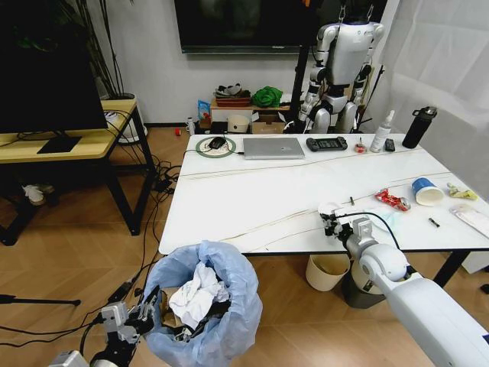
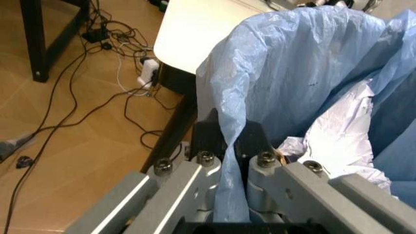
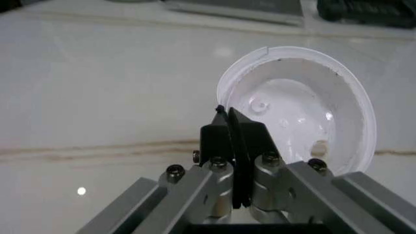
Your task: Pick up the trash bin and place the trash from the table into it.
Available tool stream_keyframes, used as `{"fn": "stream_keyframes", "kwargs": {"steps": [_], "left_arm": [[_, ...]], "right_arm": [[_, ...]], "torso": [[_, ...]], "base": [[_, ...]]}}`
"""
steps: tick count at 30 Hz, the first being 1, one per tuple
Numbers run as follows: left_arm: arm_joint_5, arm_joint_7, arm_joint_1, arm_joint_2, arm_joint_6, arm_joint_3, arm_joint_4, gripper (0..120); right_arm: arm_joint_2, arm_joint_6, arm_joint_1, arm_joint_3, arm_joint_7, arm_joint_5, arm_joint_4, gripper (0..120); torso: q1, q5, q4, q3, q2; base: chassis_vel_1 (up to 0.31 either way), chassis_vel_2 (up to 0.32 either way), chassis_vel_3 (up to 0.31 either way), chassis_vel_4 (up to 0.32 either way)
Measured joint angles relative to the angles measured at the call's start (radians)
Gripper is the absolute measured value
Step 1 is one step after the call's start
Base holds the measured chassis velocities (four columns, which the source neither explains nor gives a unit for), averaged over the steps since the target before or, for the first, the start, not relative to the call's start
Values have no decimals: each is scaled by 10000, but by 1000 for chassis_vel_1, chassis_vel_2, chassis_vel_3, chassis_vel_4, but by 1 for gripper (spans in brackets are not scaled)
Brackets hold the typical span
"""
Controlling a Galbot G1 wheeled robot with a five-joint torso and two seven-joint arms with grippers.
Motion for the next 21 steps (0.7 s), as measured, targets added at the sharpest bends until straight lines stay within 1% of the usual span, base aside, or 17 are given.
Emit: {"fn": "stream_keyframes", "kwargs": {"steps": [2, 4, 6, 8, 10, 14, 16, 20, 21], "left_arm": [[0, -1, -1, -4, 2, 1, 0, 0], [0, -6, -11, -16, 8, 3, 0, 0], [0, -14, -23, -23, 15, 3, 0, 0], [0, -22, -26, -29, 18, 1, -1, 0], [2, -31, -28, -38, 28, -3, -23, 0], [38, -40, -9, -41, 55, -5, -99, 0], [45, -49, -12, -41, 65, -6, -110, 0], [27, -149, -53, -72, 174, 17, -261, 0], [27, -149, -53, -72, 174, 17, -261, 0]], "right_arm": [[-10, 140, -34, -8, -82, 100, 225, 0], [-115, 607, -227, -168, -443, 635, 1213, 0], [-233, 939, -428, -412, -753, 938, 1911, 0], [-288, 1065, -514, -534, -883, 998, 2183, 0], [-437, 1429, -736, -962, -1242, 1133, 2915, 0], [-807, 2171, -1132, -2277, -2096, 1299, 4537, 0], [-850, 2233, -1149, -2494, -2204, 1317, 4725, 0], [-1065, 2802, -1043, -3912, -2926, 935, 5246, 0], [-1065, 2802, -1043, -3912, -2926, 935, 5246, 0]], "torso": [[0, 2, 0, 0, 0], [0, -1, 1, 0, 0], [0, 2, 1, 0, 0], [0, 1, 0, 0, 0], [0, -1, -1, 0, 0], [-1, -1, -1, -1, 1], [-1, 1, -2, -1, 1], [-1, 1, 0, -2, 1], [-1, 1, 0, -2, 1]], "base": [[0, 0, 0, 0], [0, 0, 0, 0], [0, 0, 0, 0], [0, 0, 0, 0], [0, 0, 0, 0], [0, 0, 0, 0], [0, 0, 0, 0], [0, 0, 0, 0], [0, 0, 0, 0]]}}
